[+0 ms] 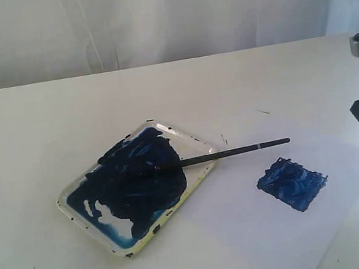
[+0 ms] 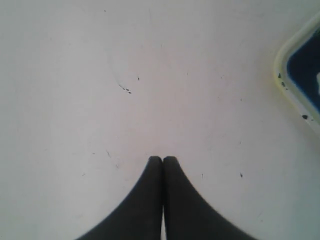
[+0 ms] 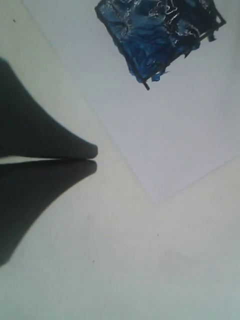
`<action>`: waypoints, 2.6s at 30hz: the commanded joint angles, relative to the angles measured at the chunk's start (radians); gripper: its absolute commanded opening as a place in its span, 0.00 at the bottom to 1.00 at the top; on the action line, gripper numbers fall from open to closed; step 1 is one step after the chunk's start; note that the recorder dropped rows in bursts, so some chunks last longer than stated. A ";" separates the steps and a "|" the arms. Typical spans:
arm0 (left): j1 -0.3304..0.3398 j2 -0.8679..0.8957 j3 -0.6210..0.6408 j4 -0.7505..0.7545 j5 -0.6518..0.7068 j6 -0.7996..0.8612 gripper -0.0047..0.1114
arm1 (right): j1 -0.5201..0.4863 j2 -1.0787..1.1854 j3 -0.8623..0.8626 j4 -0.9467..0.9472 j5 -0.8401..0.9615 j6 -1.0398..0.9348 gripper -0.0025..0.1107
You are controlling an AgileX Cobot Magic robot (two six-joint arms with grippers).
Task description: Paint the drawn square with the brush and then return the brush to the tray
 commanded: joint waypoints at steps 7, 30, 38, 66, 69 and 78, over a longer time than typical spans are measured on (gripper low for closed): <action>0.001 -0.321 0.122 0.003 -0.100 0.004 0.04 | 0.050 -0.380 0.118 -0.016 -0.090 -0.005 0.02; 0.001 -1.515 0.337 0.069 -0.049 -0.022 0.04 | 0.067 -1.470 0.288 0.012 -0.099 0.008 0.02; 0.001 -1.521 0.437 0.094 -0.092 -0.007 0.04 | 0.067 -1.543 0.398 0.013 -0.107 0.010 0.02; 0.001 -1.521 0.725 0.079 -0.348 -0.013 0.04 | 0.067 -1.543 0.886 0.068 -0.747 0.124 0.02; 0.001 -1.521 0.770 0.079 -0.426 -0.013 0.04 | 0.067 -1.543 0.949 0.068 -0.780 0.124 0.02; 0.001 -1.521 1.135 0.079 -0.839 -0.013 0.04 | 0.067 -1.543 1.027 0.017 -0.717 0.083 0.02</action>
